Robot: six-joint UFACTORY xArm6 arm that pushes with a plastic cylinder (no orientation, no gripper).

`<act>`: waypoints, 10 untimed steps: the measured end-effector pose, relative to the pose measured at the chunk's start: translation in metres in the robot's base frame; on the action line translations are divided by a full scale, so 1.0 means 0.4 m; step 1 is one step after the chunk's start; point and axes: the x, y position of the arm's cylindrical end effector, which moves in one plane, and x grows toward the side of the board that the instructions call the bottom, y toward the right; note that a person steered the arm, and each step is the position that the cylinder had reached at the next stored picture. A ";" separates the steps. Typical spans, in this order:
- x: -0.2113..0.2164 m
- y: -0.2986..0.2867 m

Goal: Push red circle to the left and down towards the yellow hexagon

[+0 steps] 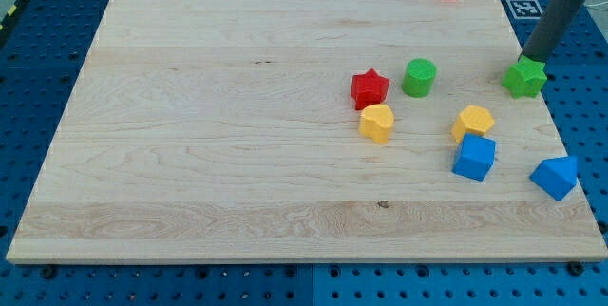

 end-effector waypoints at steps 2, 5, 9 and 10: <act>0.013 -0.004; -0.104 0.021; -0.185 0.115; -0.183 0.124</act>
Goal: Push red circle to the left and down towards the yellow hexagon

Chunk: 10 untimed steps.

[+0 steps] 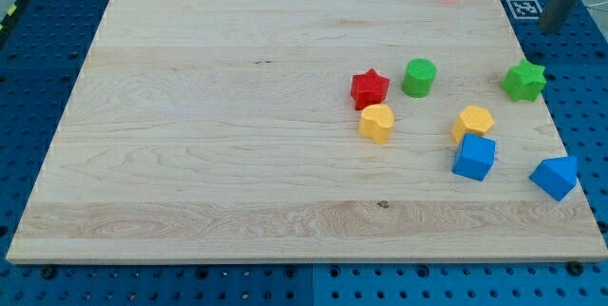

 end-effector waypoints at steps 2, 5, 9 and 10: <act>-0.117 0.000; -0.255 0.000; -0.270 -0.084; -0.271 -0.091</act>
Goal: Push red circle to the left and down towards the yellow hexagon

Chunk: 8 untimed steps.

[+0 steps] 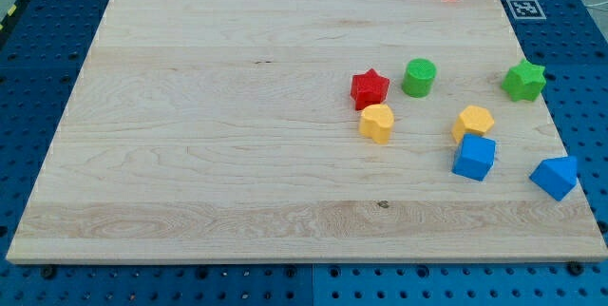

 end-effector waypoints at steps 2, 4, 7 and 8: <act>0.004 -0.077; 0.000 -0.115; 0.003 -0.260; 0.000 -0.277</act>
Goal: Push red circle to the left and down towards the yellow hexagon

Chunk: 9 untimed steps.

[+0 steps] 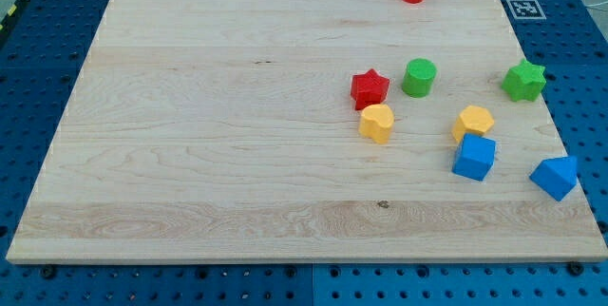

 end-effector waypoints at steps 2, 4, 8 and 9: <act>0.000 -0.006; 0.003 -0.176; 0.069 -0.215; 0.072 -0.171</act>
